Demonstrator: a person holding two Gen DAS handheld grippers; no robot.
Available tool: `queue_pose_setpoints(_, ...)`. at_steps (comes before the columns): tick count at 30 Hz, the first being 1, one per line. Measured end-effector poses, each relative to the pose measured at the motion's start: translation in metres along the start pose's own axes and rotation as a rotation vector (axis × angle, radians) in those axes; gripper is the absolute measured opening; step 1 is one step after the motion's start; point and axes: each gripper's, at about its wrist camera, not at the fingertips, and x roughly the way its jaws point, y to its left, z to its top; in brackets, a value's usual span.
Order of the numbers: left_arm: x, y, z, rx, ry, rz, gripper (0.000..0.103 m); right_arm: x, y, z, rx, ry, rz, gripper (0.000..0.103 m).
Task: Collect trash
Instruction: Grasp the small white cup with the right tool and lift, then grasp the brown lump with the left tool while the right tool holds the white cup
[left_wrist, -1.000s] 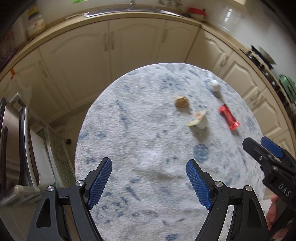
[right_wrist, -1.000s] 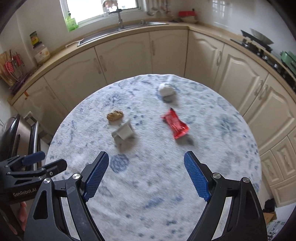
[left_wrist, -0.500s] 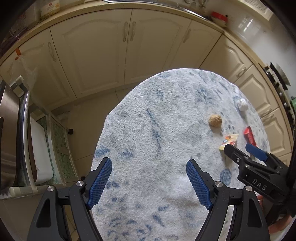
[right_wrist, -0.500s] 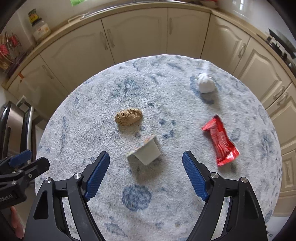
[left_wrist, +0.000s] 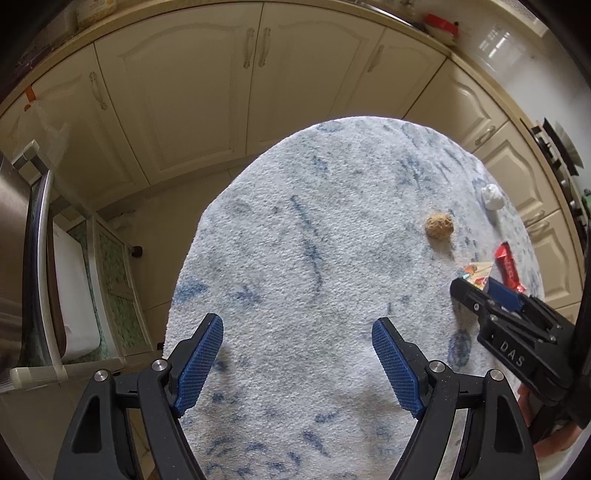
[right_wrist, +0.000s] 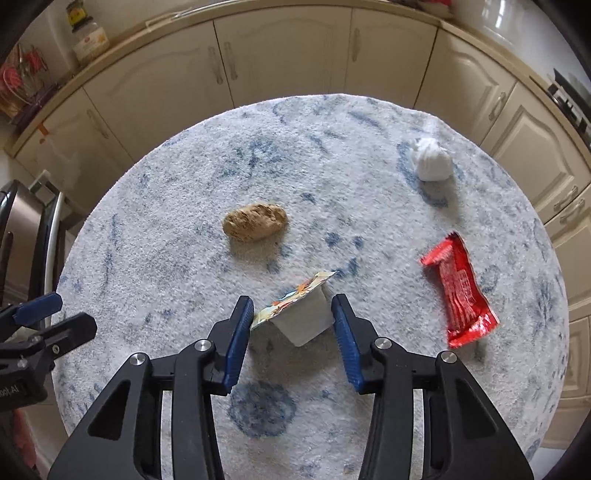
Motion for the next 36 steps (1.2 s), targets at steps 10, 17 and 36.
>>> queue_pose_setpoints(10,0.013,-0.069,0.029,0.102,-0.006,-0.032,0.090,-0.004,-0.051,-0.004,0.035,-0.005,-0.045,0.045)
queue_pose_setpoints(17,0.060,-0.120,0.065,0.177,0.038,-0.018,0.094,0.002,-0.058,0.004,0.001,-0.018,-0.015,0.045)
queue_pose_setpoints(36,0.078,-0.119,0.033,0.292,-0.014,0.017,0.026,-0.007,-0.049,-0.014,-0.050,-0.043,0.019,0.045)
